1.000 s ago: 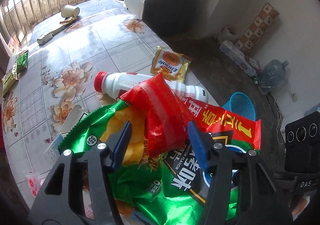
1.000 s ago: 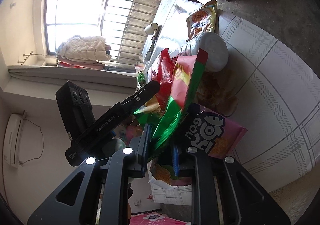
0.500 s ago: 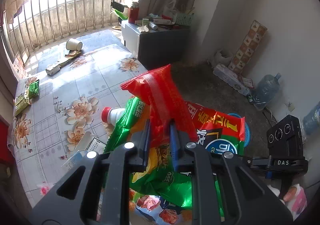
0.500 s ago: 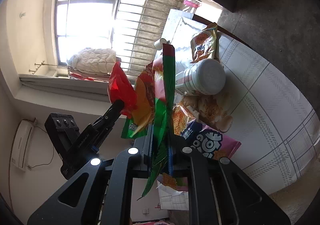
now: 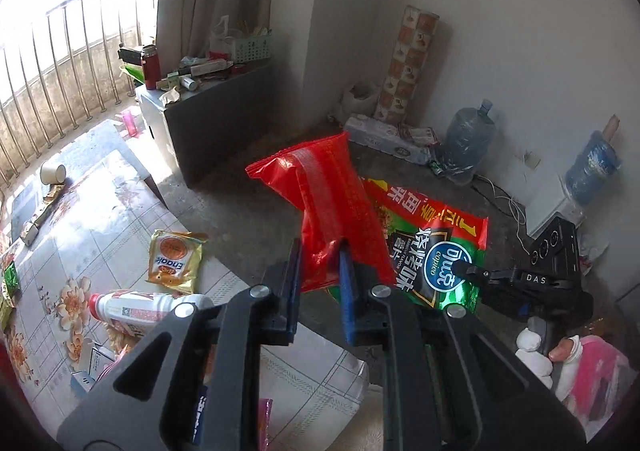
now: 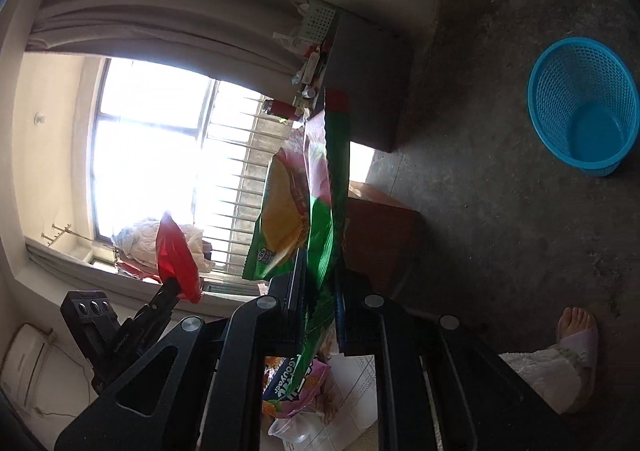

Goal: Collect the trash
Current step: 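Carry the snack bags with the right tool into the blue wastebasket and release, then grasp the clear plastic cup with the left tool while the right tool grasps the pink snack bag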

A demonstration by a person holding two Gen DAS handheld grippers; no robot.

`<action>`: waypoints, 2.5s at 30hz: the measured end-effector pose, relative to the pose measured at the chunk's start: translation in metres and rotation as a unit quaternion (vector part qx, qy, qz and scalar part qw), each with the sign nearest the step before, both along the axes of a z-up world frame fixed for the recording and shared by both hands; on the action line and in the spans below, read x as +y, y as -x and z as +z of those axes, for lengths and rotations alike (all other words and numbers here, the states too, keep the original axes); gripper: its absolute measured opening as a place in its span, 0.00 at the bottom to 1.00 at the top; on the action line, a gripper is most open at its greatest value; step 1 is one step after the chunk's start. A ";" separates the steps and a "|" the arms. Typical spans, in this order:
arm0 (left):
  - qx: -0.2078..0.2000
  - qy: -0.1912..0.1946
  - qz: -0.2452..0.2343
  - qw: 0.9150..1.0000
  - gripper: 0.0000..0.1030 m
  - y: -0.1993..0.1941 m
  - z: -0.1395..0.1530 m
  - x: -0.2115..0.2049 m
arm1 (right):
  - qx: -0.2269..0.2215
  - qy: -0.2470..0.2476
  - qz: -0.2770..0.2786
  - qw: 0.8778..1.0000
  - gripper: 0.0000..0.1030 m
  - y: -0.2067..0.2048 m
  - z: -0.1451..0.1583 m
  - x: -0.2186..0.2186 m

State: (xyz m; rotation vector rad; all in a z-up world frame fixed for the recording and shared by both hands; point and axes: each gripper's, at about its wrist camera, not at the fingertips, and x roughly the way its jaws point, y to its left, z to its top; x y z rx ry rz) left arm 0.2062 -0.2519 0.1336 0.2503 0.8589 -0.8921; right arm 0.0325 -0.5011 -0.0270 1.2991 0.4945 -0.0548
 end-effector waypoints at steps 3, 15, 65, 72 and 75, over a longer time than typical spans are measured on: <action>0.046 -0.031 -0.052 0.997 0.15 0.003 -0.036 -0.072 | 0.051 0.033 -0.078 0.995 0.11 0.043 -0.014 -0.038; 0.110 -0.184 -0.174 0.961 0.16 0.045 -0.218 -0.307 | 0.234 0.077 -0.209 0.946 0.12 0.084 -0.109 -0.144; -0.080 0.101 0.231 0.964 0.65 0.134 -0.073 0.303 | -0.011 0.528 0.221 0.820 0.94 -0.021 0.081 0.267; -0.024 0.059 0.266 0.962 0.65 0.132 -0.128 0.344 | -0.030 0.567 0.280 0.774 0.93 -0.047 0.079 0.344; 0.008 0.079 0.277 0.958 0.65 0.131 -0.142 0.358 | -0.028 0.565 0.291 0.771 0.92 -0.053 0.082 0.358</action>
